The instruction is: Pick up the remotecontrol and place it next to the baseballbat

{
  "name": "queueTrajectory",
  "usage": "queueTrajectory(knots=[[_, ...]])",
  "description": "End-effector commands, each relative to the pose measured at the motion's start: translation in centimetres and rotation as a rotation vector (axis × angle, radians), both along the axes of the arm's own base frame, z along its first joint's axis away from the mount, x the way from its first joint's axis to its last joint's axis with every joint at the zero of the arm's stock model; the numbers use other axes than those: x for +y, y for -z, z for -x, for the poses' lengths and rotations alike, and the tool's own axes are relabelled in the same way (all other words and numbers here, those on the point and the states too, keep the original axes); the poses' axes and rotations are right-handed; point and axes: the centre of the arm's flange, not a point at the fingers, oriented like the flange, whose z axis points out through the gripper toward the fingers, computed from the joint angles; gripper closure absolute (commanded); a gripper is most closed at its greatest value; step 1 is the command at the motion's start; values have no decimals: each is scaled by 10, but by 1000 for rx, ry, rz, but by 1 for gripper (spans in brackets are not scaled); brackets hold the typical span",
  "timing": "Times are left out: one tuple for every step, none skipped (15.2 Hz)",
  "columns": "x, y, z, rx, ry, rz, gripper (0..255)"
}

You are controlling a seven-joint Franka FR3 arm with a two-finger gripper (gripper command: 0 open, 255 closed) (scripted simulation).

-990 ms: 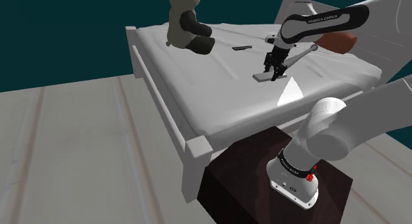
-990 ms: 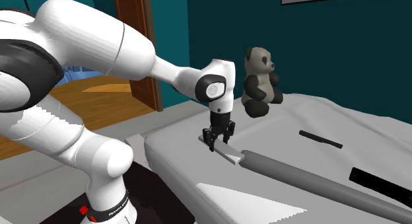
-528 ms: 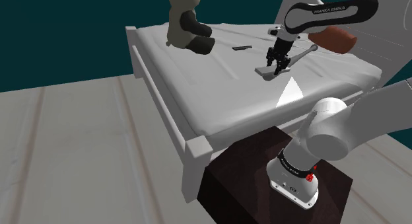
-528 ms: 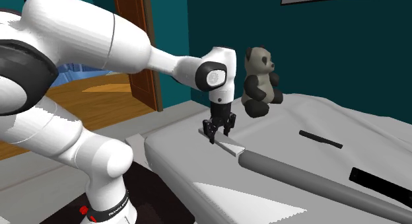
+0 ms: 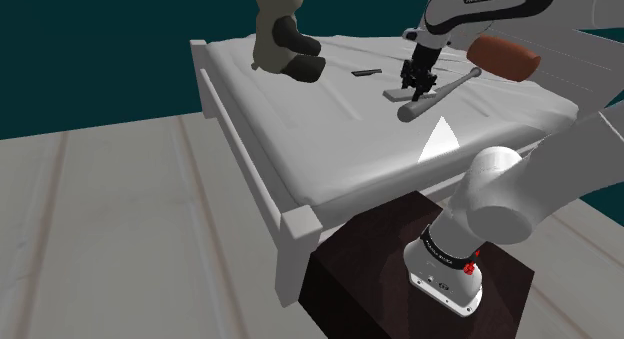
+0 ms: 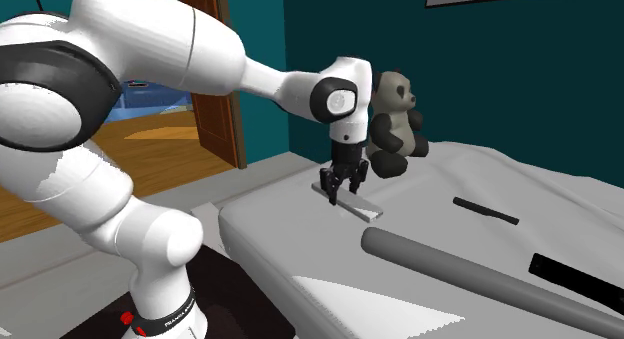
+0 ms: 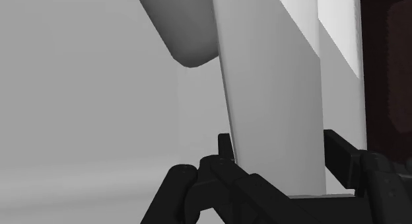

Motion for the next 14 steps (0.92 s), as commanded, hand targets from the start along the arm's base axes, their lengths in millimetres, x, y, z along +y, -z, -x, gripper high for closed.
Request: queueTrajectory(knots=[[-13, 0, -25, -1, 0, 3, 255], [-18, 0, -37, -1, 0, 3, 255], [-24, 0, -49, -1, 0, 3, 255], [-30, 0, -61, -1, 0, 3, 255], [-36, 0, -73, -1, 0, 3, 255], [-42, 0, -84, -1, 0, 3, 255], [-48, 0, -96, -1, 0, 3, 255], [-53, 0, -108, -1, 0, 3, 255], [-59, 0, -120, -1, 0, 3, 255], [-65, 0, -132, -1, 0, 3, 255], [-71, 0, -144, -1, 0, 3, 255], [-77, 0, -156, -1, 0, 3, 255], [-83, 0, -167, -1, 0, 3, 255], [-88, -1, -179, -1, 0, 3, 255]])
